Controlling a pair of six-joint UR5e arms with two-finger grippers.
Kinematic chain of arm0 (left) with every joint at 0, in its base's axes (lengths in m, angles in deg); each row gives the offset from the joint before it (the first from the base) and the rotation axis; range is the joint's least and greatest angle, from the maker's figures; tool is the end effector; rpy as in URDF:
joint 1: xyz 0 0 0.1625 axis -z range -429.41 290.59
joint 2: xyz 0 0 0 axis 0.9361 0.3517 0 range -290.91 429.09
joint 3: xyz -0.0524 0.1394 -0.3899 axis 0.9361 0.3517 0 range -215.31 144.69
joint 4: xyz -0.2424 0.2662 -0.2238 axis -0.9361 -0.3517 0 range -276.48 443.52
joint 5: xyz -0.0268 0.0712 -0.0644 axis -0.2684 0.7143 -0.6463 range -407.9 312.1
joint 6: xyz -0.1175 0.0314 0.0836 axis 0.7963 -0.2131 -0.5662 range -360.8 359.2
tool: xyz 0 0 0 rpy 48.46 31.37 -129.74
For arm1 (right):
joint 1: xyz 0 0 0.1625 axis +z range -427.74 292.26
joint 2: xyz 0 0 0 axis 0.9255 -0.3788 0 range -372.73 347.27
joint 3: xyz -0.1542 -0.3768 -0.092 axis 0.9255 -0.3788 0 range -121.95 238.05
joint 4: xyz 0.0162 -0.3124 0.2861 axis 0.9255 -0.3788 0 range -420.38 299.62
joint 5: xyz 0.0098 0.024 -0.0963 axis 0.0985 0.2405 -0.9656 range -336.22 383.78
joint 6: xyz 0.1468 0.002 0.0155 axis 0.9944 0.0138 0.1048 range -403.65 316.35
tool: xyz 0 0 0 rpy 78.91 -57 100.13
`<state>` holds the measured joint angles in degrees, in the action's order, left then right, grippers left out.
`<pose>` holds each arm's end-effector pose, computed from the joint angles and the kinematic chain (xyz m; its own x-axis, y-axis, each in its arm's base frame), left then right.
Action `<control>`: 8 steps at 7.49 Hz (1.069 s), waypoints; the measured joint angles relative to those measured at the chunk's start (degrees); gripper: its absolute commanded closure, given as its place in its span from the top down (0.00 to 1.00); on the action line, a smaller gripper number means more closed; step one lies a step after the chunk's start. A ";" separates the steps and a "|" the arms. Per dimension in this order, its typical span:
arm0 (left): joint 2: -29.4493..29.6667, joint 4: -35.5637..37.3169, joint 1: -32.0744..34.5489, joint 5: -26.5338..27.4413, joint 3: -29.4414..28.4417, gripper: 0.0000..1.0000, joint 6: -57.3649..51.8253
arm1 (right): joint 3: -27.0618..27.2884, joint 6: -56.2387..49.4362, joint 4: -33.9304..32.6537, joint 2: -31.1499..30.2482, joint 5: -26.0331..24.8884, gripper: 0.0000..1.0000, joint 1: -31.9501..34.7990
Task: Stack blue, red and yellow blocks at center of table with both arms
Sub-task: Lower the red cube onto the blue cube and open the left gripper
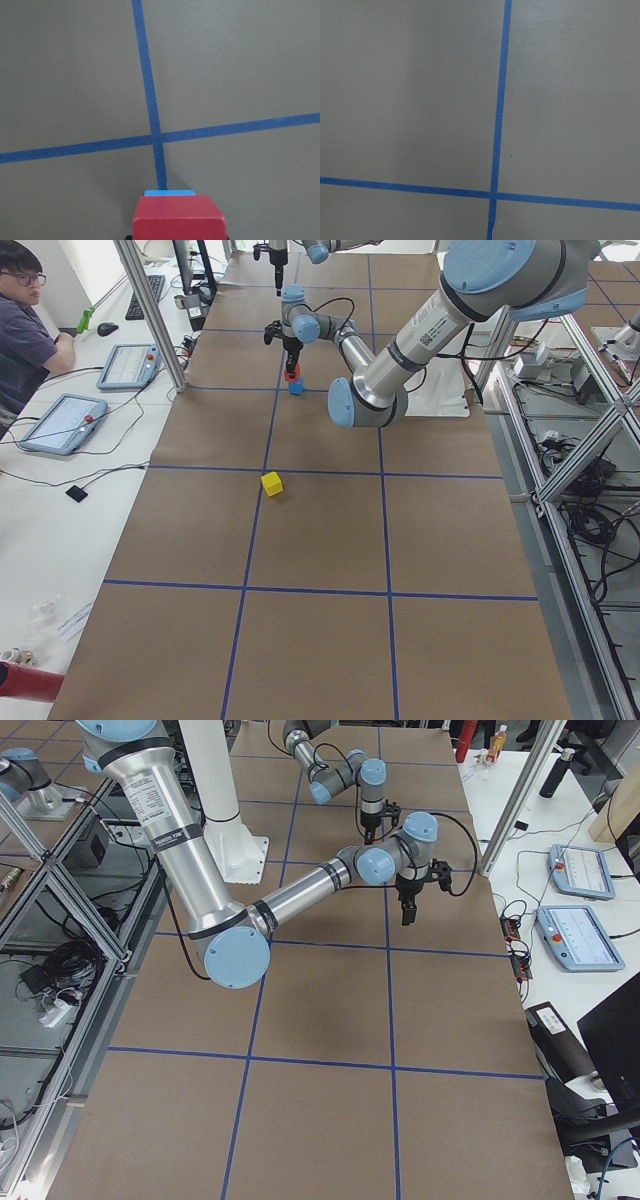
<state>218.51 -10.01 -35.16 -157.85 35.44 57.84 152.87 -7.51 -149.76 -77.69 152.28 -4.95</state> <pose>0.6432 -0.5384 0.1468 0.6842 0.1259 -0.7183 -0.0257 0.9885 0.1488 -0.2696 -0.6150 0.3892 0.6778 -0.0636 0.7325 -0.0073 0.9956 0.0933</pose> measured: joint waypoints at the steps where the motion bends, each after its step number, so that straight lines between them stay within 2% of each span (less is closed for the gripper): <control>1: -0.03 0.10 0.02 0.00 0.00 0.52 0.04 | -0.01 0.04 0.00 -0.01 0.00 0.99 -0.02; 2: -0.06 0.22 0.02 0.00 0.00 0.58 0.06 | -0.01 0.06 0.00 -0.04 -0.02 0.99 -0.03; 3: -0.10 0.28 0.02 0.00 0.00 0.59 0.05 | -0.02 0.07 0.00 -0.07 -0.06 0.99 -0.03; 4: -0.14 0.29 -0.01 0.00 0.00 0.66 0.02 | -0.05 0.07 0.00 -0.07 -0.08 0.99 -0.04; 5: -0.16 0.26 -0.04 0.00 0.00 1.00 0.00 | -0.07 0.07 0.00 -0.08 -0.09 0.99 -0.04; 8: -0.17 0.12 -0.18 0.05 0.00 1.00 0.21 | -0.08 0.07 0.00 -0.08 -0.09 0.99 -0.04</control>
<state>218.34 -9.89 -35.34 -157.79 35.44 58.05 152.79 -7.44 -149.76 -77.77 152.19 -4.98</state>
